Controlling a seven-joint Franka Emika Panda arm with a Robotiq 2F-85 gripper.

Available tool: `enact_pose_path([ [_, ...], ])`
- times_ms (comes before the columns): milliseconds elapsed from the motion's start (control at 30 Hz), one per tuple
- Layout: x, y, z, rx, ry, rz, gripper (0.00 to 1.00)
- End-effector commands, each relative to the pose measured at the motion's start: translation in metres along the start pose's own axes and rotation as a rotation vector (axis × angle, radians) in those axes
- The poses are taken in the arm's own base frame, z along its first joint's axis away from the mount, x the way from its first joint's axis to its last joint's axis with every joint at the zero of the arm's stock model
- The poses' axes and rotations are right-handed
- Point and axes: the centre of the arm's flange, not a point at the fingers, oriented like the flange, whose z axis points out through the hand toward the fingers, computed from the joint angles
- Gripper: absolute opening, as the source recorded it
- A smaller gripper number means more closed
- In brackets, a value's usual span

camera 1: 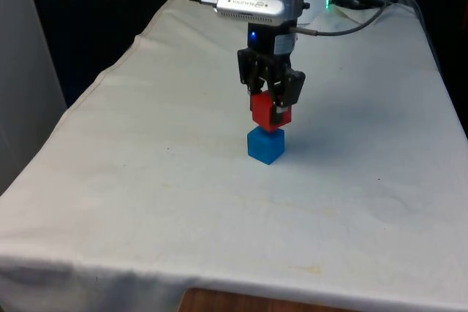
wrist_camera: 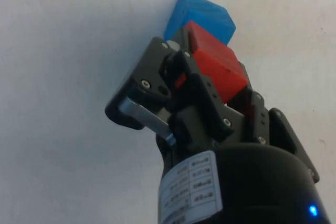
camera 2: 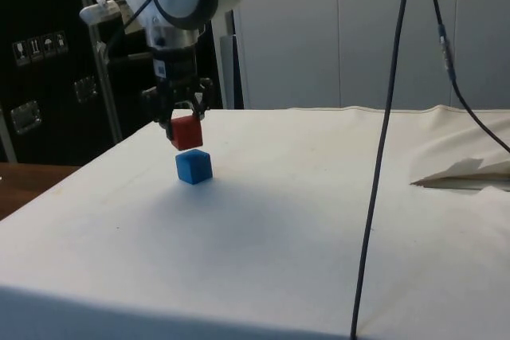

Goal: Stack the two cubes.

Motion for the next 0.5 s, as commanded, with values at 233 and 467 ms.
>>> enact_pose_path([
  [233, -0.002, -0.002, 0.010, -0.002, -0.006, 0.015, 0.02],
  [467, -0.005, -0.002, 0.015, 0.000, -0.013, 0.024, 0.02],
])
